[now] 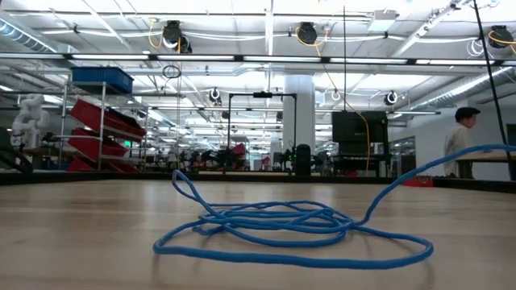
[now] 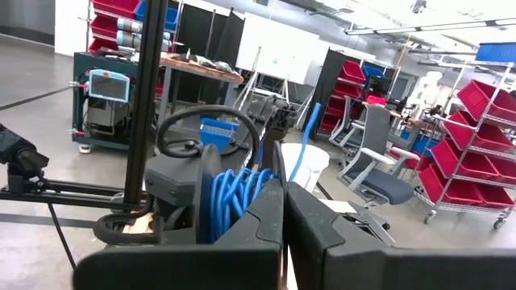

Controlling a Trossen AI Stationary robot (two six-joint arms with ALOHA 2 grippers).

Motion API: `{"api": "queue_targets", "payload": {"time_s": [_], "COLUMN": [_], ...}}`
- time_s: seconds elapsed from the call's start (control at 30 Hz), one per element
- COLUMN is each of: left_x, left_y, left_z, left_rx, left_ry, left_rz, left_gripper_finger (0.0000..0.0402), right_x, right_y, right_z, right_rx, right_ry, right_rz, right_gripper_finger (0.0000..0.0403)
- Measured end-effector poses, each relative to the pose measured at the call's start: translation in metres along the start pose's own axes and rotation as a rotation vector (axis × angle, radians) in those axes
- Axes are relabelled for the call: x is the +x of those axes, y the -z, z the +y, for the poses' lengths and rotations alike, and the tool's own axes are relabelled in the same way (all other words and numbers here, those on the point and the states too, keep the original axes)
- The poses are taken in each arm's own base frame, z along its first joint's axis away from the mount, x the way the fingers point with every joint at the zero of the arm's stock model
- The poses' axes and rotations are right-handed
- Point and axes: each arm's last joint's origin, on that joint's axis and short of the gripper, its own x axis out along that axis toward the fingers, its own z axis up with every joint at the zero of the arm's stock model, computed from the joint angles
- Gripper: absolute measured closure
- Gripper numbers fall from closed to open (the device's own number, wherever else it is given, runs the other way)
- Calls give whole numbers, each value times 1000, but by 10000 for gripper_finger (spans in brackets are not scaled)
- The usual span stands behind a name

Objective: Coil cords
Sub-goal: Coil the blue wire onto the spool

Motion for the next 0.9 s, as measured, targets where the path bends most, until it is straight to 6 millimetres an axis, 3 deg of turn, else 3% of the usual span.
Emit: {"api": "queue_targets", "payload": {"time_s": [0.43, 0.9], "left_x": [-48, -85], "left_y": [-44, -64], "left_z": [2, 1], "left_rx": [97, 180], "left_ry": [-125, -221], "left_rz": [93, 130], "left_gripper_finger": [400, 400], "right_x": [0, 0], "right_y": [1, 1], "right_z": [0, 3], "right_rx": [26, 49], "right_ry": [-3, -83], "right_rz": [4, -16], "right_gripper_finger": [403, 403]}}
